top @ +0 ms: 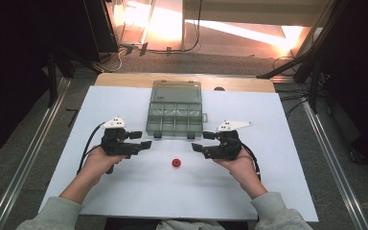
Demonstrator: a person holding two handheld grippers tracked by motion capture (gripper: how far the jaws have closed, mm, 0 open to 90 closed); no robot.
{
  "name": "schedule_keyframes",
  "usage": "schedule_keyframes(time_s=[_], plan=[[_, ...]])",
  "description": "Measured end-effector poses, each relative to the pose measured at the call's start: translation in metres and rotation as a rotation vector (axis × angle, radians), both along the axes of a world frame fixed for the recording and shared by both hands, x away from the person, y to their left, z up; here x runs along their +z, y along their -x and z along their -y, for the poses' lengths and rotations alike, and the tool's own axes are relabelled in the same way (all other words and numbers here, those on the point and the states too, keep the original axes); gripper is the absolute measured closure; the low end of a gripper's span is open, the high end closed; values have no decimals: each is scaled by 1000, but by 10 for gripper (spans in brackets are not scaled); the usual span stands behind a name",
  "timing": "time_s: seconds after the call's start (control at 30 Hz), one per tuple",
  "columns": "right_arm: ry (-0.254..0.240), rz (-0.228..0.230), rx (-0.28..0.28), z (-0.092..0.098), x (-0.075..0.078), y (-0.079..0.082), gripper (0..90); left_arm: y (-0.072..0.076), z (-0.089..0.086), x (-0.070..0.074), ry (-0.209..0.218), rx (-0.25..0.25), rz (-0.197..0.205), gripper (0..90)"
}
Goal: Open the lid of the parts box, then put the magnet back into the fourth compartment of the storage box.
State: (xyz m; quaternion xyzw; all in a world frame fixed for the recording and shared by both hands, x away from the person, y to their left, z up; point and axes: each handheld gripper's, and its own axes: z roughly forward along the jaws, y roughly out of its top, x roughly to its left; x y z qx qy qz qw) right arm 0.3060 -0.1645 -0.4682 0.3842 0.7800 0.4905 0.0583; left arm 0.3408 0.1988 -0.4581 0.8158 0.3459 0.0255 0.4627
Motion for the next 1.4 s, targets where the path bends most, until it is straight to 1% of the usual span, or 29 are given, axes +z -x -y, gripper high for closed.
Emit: schedule_keyframes(time_s=[0.23,0.37,0.57,0.67,0.73,0.8,1.0,1.13,1.17,1.4], plan=[[1,4,13,-4,-1,3,304,8,-5,0,-16,-6,6,344],[2,5,21,-7,-1,4,305,12,-10,1,-8,-4,8,344],[10,6,42,-12,-4,7,304,15,-15,1,-8,1,5,344],[11,6,55,-16,-5,8,304,17,-16,-1,-21,-4,5,344],[14,2,64,-19,-6,8,304,17,-16,-2,-29,-8,5,344],[24,4,74,-22,-8,8,304,18,-16,-2,-26,-9,0,344],[33,8,105,-33,-10,6,305,21,-18,-4,-24,-18,-7,344],[47,-3,121,-39,-14,6,305,25,-20,-4,-29,-24,-4,343],[50,-2,125,-39,-15,6,305,26,-20,-4,-24,-25,-2,344],[62,4,142,-44,-17,3,308,31,-23,-4,-27,-24,3,343]])
